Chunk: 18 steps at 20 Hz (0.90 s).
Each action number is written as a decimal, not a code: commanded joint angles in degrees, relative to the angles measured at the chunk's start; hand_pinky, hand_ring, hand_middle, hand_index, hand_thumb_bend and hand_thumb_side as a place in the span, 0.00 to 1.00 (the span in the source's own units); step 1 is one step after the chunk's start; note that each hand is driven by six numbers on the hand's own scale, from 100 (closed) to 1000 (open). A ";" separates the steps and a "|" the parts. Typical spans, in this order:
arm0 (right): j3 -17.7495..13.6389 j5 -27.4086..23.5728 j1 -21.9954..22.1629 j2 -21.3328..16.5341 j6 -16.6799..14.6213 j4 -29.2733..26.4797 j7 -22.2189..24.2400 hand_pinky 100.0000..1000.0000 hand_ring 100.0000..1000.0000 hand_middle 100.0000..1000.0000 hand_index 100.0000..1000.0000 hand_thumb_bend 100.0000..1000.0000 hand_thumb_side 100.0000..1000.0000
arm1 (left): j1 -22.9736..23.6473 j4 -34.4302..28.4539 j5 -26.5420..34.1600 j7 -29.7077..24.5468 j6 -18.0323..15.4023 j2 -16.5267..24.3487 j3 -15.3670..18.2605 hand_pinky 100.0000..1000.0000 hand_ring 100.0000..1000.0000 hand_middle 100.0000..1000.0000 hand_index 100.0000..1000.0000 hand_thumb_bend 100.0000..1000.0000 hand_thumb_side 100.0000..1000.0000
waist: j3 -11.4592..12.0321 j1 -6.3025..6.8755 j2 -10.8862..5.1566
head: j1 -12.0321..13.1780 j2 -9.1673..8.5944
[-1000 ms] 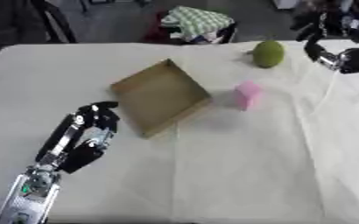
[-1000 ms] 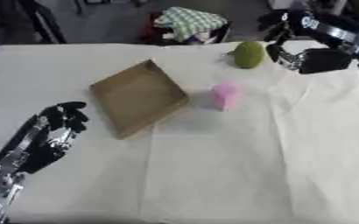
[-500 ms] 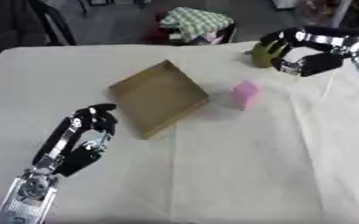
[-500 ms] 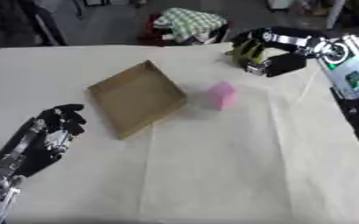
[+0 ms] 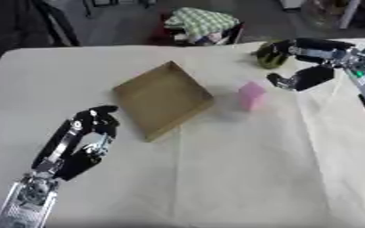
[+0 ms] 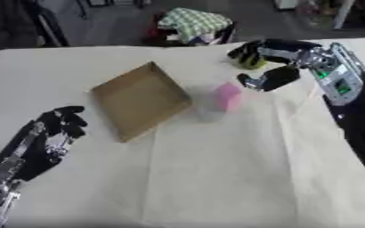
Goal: Pick up objects on the table and place them in the box.
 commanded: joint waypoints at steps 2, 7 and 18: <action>-0.82 4.86 -1.09 0.19 -3.77 0.82 -0.34 0.76 0.85 0.90 0.97 0.00 0.51 | -0.69 -0.74 0.14 -0.27 -0.10 0.33 0.15 0.57 0.55 0.56 0.84 0.00 0.65 | 0.24 -0.12 -0.71 | -0.14 0.28; -1.24 9.89 -1.04 1.24 -5.58 2.37 -3.18 0.78 0.87 0.91 0.98 0.00 0.50 | -0.74 -0.74 0.17 -0.36 -0.14 0.28 0.12 0.57 0.55 0.56 0.84 0.00 0.65 | 0.35 -0.07 -0.69 | -0.23 0.28; -1.92 14.71 -1.34 3.25 -6.73 5.95 -5.46 0.81 0.90 0.93 0.99 0.00 0.53 | -0.85 -0.77 0.29 -0.57 -0.21 0.22 -0.03 0.58 0.55 0.56 0.85 0.00 0.66 | 0.65 0.13 -0.43 | -0.71 0.28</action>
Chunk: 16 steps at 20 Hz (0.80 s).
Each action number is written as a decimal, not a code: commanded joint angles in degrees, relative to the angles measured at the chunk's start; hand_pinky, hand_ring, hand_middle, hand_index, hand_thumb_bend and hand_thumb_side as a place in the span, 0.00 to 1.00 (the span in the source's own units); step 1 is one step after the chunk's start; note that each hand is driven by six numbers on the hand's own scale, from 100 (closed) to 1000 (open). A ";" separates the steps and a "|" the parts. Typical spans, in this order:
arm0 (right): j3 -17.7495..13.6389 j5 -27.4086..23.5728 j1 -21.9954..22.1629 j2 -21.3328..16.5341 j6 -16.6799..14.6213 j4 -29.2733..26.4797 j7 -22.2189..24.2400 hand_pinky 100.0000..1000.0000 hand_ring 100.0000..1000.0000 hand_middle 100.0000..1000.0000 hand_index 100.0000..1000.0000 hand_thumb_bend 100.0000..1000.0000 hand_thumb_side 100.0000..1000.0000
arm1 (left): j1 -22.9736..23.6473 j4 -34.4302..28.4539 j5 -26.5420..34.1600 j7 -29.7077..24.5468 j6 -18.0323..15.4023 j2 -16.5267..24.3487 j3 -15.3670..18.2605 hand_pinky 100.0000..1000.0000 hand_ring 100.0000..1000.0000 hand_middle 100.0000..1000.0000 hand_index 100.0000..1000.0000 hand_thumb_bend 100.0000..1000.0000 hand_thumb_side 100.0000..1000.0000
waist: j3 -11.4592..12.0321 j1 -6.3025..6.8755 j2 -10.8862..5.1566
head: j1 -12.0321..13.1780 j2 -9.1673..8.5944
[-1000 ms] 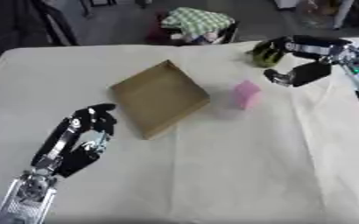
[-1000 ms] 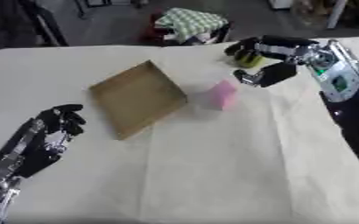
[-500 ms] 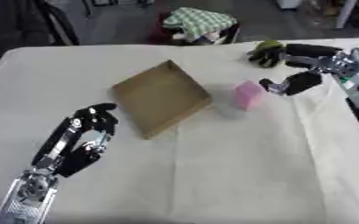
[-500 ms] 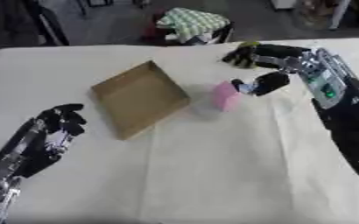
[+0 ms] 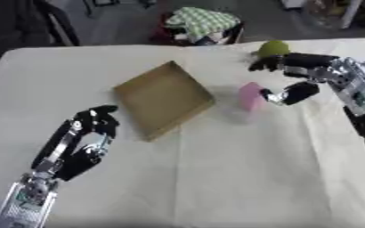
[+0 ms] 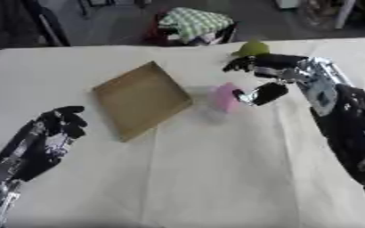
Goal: Pick up objects on the table and place them in the box.
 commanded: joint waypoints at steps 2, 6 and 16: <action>-1.07 1.51 -1.52 -0.01 -0.95 0.75 -0.10 0.80 0.90 0.93 0.99 0.00 0.54 | -0.73 -0.76 0.27 -0.25 -0.10 0.22 -0.02 0.58 0.55 0.56 0.85 0.00 0.66 | 0.09 -0.07 -0.63 | -0.33 0.28; -1.75 2.35 -2.08 0.87 -0.40 2.30 -0.74 0.80 0.89 0.92 0.99 0.00 0.55 | -0.77 -0.76 0.37 -0.39 -0.14 0.15 -0.19 0.58 0.55 0.56 0.85 0.00 0.66 | 0.26 -0.05 -0.59 | -0.66 0.28; -3.29 4.90 -3.54 2.64 0.64 5.90 -2.13 0.79 0.87 0.91 0.98 0.00 0.57 | -0.91 -0.77 0.51 -0.69 -0.23 0.12 -0.42 0.58 0.55 0.56 0.85 0.00 0.66 | 1.04 -0.11 -0.29 | -1.34 0.28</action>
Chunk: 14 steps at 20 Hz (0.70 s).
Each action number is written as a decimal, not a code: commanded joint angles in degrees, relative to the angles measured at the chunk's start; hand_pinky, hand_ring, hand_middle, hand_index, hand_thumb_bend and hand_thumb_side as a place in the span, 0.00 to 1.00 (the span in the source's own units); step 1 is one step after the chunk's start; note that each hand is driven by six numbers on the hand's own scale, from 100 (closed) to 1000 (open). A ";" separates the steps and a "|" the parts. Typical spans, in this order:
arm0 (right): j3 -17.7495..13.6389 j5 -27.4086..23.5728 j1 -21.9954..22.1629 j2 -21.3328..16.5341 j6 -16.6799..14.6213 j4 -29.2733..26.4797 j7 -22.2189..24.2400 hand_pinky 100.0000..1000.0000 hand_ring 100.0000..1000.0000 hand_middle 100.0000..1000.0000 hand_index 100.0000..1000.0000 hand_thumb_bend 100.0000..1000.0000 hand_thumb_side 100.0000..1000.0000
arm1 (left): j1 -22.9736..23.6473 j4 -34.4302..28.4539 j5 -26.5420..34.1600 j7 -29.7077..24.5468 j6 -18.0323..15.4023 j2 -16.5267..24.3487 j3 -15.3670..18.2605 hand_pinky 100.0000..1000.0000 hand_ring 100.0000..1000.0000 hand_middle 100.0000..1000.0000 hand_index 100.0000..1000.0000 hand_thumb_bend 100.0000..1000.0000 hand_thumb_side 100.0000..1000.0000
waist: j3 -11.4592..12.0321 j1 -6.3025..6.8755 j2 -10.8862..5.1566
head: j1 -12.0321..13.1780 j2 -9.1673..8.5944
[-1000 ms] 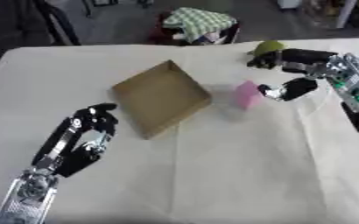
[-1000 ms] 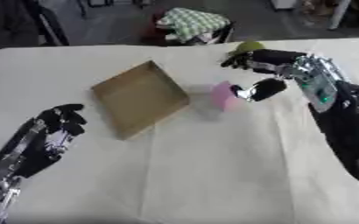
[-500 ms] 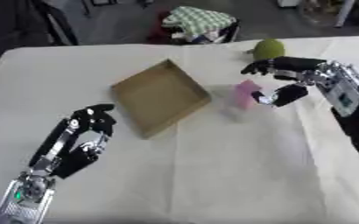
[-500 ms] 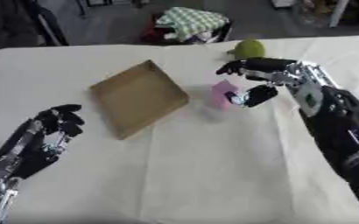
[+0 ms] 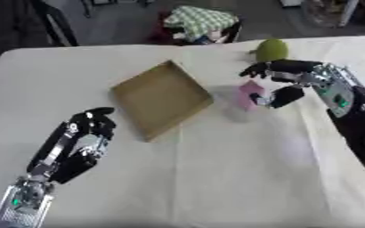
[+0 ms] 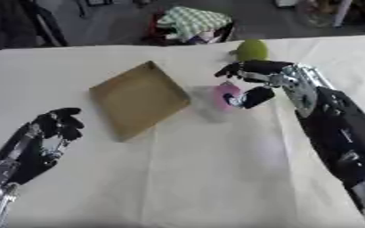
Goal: Pick up objects on the table and place them in the box.
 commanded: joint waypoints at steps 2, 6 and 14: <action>-0.86 0.90 -2.02 -0.21 -0.01 0.30 -0.54 0.79 0.87 0.91 0.99 0.00 0.57 | -0.87 -0.78 0.13 -0.28 -0.07 0.17 -0.09 0.58 0.55 0.56 0.85 0.00 0.66 | 0.29 -0.13 -0.50 | -0.38 0.28; -1.21 1.92 -2.36 0.08 0.55 0.94 -1.04 0.79 0.88 0.91 0.98 0.00 0.58 | -1.01 -0.83 0.21 -0.38 -0.10 0.16 -0.17 0.58 0.56 0.56 0.85 0.00 0.67 | 0.63 -0.04 -0.32 | -0.62 0.28; -1.80 5.83 -2.58 0.31 1.47 2.15 -3.25 0.81 0.89 0.92 0.98 0.00 0.57 | -1.15 -0.88 0.34 -0.52 -0.10 0.18 -0.25 0.58 0.56 0.56 0.85 0.00 0.67 | 0.89 0.14 -0.13 | -0.90 0.28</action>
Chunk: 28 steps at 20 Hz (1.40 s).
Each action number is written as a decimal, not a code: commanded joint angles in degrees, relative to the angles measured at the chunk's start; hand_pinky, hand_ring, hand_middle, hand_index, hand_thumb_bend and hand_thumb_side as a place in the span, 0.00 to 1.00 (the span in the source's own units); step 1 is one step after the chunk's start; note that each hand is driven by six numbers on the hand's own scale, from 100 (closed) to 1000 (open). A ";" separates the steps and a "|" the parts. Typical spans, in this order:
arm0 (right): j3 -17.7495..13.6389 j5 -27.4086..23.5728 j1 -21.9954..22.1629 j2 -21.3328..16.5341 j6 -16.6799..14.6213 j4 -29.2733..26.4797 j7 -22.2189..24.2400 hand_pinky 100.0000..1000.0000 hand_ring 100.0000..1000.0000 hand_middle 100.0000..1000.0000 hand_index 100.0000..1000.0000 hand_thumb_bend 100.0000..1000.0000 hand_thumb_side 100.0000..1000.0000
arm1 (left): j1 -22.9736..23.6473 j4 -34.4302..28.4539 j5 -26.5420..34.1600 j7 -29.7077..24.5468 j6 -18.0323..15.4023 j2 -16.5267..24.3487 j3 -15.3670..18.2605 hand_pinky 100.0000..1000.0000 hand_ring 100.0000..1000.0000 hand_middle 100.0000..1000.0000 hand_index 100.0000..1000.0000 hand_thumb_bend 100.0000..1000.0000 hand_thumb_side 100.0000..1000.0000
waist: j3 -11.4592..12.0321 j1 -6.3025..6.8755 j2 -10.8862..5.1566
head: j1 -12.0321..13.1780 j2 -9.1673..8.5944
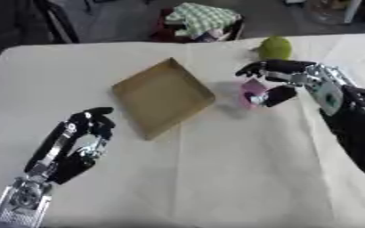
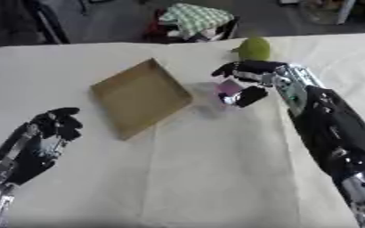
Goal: Pick up objects on the table and place them in the box.
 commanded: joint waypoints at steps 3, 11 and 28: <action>-0.78 3.25 -1.61 -0.61 0.39 0.09 -1.77 0.82 0.91 0.92 0.98 0.00 0.56 | -0.73 -0.89 0.23 -0.20 -0.13 0.17 0.06 0.58 0.56 0.56 0.85 0.00 0.67 | 0.16 0.04 -0.57 | -0.21 0.28; -1.35 6.29 -1.54 -0.50 0.58 1.34 -4.05 0.83 0.91 0.91 0.98 0.00 0.58 | -0.82 -0.93 0.27 -0.29 -0.15 0.15 0.01 0.58 0.56 0.56 0.85 0.00 0.67 | 0.32 0.04 -0.54 | -0.32 0.28; -2.05 9.26 -0.67 0.45 1.26 3.69 -5.60 0.68 0.75 0.80 0.89 0.00 0.49 | -1.02 -0.97 0.35 -0.42 -0.17 0.11 -0.05 0.58 0.56 0.57 0.85 0.00 0.68 | 0.69 0.03 -0.36 | -0.53 0.28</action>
